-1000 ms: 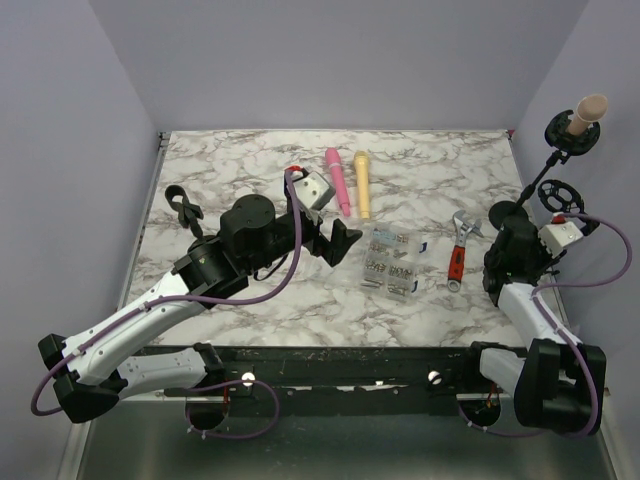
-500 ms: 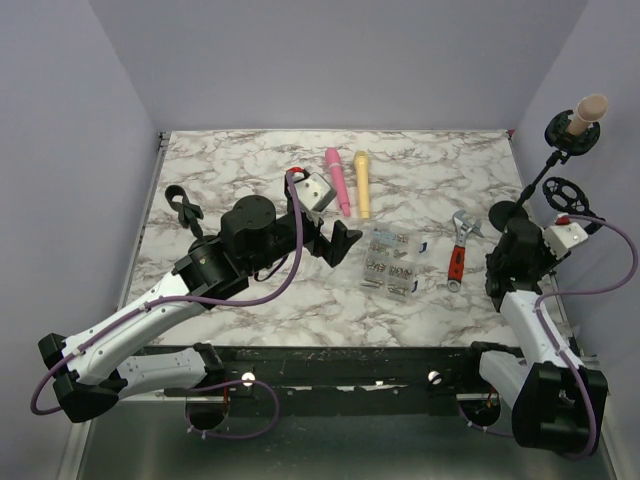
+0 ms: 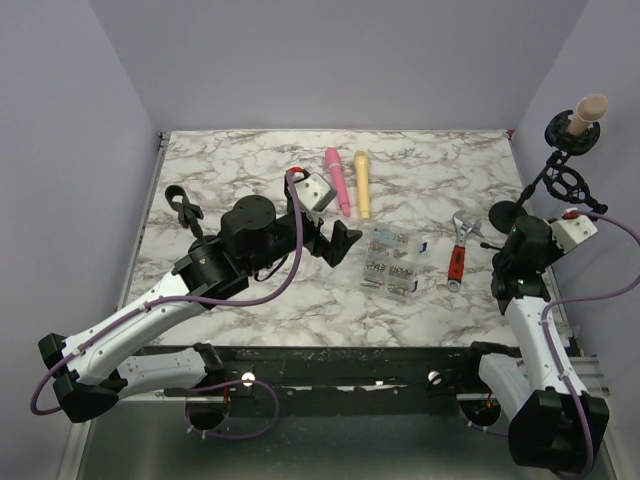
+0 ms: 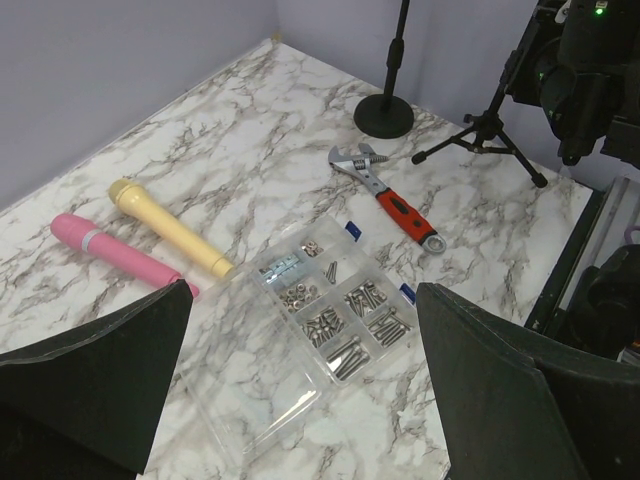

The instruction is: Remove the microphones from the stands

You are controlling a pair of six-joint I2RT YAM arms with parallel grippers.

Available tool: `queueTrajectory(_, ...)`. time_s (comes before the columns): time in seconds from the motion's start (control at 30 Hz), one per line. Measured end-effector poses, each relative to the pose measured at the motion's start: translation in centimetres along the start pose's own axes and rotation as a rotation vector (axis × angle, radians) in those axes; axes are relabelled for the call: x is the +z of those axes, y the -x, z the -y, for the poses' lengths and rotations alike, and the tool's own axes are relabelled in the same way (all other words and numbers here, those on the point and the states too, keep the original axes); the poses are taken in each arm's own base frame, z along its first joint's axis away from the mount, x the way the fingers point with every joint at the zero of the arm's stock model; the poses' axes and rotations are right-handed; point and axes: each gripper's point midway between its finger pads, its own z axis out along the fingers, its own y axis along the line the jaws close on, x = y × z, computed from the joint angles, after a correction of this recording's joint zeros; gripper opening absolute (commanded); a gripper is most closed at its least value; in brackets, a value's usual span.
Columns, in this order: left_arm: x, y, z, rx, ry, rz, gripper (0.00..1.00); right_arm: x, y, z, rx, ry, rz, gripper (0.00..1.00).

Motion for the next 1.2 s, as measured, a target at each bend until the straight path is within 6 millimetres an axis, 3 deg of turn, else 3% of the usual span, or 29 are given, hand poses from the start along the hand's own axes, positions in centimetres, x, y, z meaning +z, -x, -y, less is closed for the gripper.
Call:
queueTrajectory(0.23, 0.0, 0.0, -0.1, 0.001, 0.003, 0.0, 0.99, -1.2, 0.6, -1.9, 0.015, 0.108, -0.02, 0.01)
queueTrajectory(0.43, 0.0, 0.0, -0.3, 0.005, 0.018, 0.001, 0.98, -3.2, 0.8, -5.3, 0.007, 0.262, -0.029, 0.01)
queueTrajectory(0.77, -0.4, 0.4, -1.0, 0.022, 0.052, 0.012, 0.99, -7.4, 0.3, -13.3, -0.044, 0.587, -0.007, 0.01)
queueTrajectory(1.07, -0.4, 0.4, -1.6, 0.04, 0.082, 0.013, 0.99, -6.4, -2.8, -21.6, -0.091, 0.703, -0.014, 0.01)
queueTrajectory(1.2, -0.4, 0.4, -2.0, 0.053, 0.102, 0.011, 0.99, -5.7, -2.7, -25.6, -0.097, 0.739, 0.019, 0.01)
